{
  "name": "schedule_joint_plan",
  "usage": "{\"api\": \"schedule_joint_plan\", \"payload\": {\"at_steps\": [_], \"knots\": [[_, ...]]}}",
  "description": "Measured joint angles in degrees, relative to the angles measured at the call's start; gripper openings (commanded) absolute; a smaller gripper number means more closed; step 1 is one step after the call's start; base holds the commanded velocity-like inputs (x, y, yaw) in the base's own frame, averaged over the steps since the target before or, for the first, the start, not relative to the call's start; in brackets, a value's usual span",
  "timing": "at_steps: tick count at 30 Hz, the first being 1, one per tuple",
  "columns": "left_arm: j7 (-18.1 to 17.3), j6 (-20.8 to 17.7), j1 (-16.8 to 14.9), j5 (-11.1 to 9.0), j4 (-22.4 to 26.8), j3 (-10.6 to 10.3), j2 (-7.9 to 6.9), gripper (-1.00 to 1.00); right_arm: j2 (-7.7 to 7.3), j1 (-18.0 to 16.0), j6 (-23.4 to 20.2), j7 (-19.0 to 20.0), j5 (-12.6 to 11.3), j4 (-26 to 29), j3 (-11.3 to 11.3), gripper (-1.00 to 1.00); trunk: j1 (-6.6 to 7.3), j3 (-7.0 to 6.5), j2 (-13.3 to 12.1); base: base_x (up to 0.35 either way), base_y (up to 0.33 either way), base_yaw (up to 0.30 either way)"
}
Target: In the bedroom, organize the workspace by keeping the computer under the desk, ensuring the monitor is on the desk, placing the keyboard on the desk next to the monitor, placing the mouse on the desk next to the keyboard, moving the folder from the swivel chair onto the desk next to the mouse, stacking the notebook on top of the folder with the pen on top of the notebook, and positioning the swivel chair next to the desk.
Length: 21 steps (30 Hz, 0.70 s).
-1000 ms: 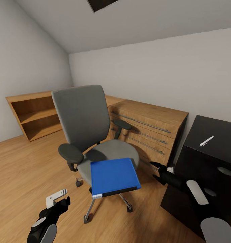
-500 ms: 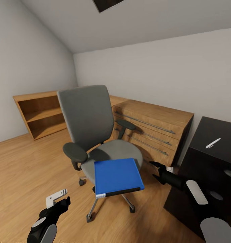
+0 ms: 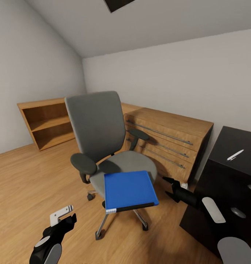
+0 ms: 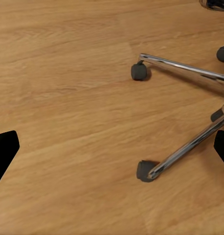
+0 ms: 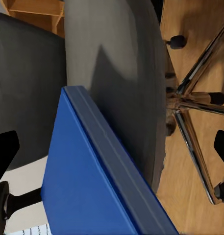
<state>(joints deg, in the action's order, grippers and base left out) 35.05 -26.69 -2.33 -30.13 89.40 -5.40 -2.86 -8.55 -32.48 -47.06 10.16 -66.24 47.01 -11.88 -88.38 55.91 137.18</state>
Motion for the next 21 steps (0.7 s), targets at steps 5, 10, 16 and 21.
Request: {"api": "schedule_joint_plan", "payload": {"at_steps": [5,10,16,21], "knots": [[0.0,0.0,0.0,0.0,0.0,0.0,0.00,1.00,0.00,0.0,0.0,0.0,0.0,-0.2,0.0,1.00,-0.22,0.18,0.4,0.000,0.000,0.000],[0.0,0.0,0.0,0.0,0.0,0.0,-0.03,1.00,0.00,0.0,0.0,0.0,0.0,-0.2,0.0,1.00,-0.66,0.54,1.2,0.000,0.000,0.000],[0.0,0.0,0.0,0.0,0.0,0.0,0.00,1.00,0.02,0.0,0.0,0.0,0.0,-0.3,0.1,1.00,-1.32,1.08,2.4,0.000,0.000,0.000],[0.0,0.0,0.0,-0.1,0.0,0.0,0.00,1.00,0.30,0.0,-0.1,0.0,0.0,-0.4,0.1,1.00,-1.32,1.08,2.4,0.000,0.000,0.000]]}}
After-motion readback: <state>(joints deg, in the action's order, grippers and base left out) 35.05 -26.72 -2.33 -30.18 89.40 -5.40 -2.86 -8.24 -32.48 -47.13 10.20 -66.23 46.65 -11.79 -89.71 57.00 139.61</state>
